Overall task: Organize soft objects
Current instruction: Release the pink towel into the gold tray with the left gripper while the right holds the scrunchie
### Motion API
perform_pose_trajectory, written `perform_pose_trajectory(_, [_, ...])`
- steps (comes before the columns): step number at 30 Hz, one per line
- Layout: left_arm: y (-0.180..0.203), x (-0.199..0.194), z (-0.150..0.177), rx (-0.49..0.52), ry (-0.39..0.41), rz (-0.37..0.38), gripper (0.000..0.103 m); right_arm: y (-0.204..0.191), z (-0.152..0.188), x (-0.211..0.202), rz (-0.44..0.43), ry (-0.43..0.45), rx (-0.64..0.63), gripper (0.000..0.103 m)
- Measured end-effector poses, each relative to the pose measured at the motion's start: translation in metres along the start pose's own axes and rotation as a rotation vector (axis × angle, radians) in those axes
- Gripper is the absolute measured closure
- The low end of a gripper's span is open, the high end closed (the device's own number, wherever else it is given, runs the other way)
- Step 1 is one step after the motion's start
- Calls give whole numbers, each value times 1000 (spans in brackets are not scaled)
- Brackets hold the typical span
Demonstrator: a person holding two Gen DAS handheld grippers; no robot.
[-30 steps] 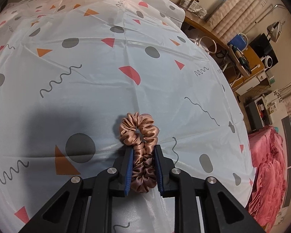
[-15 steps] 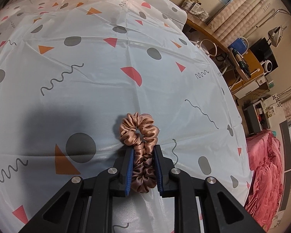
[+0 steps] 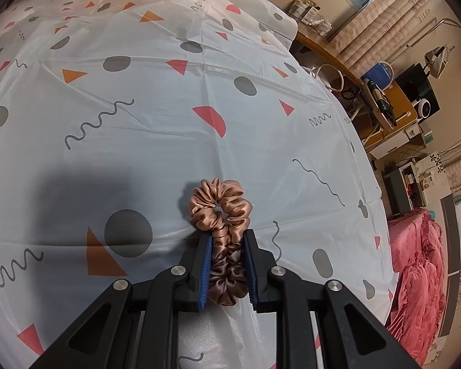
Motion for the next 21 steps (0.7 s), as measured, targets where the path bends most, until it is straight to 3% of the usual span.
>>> perform_pose_trajectory(10, [5, 51, -25, 113, 21, -136, 55, 0, -1, 2, 8, 0, -7, 83])
perform_pose_trajectory(13, [8, 40, -20, 123, 57, -129, 39, 0, -1, 2, 11, 1, -10, 83])
perform_pose_trajectory(21, [17, -8, 2, 181, 177, -120, 35, -1, 0, 3, 23, 6, -21, 83])
Point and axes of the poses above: each gripper's, at about its wrist camera, not at the fingertips, and x roughly the way its jaws point, y to its right, z to its underside, the point moved 3 cm from there along x, roughly the way its jaws point, and after that the axes turned 10 degrees about -x, right-handed, at the moved point
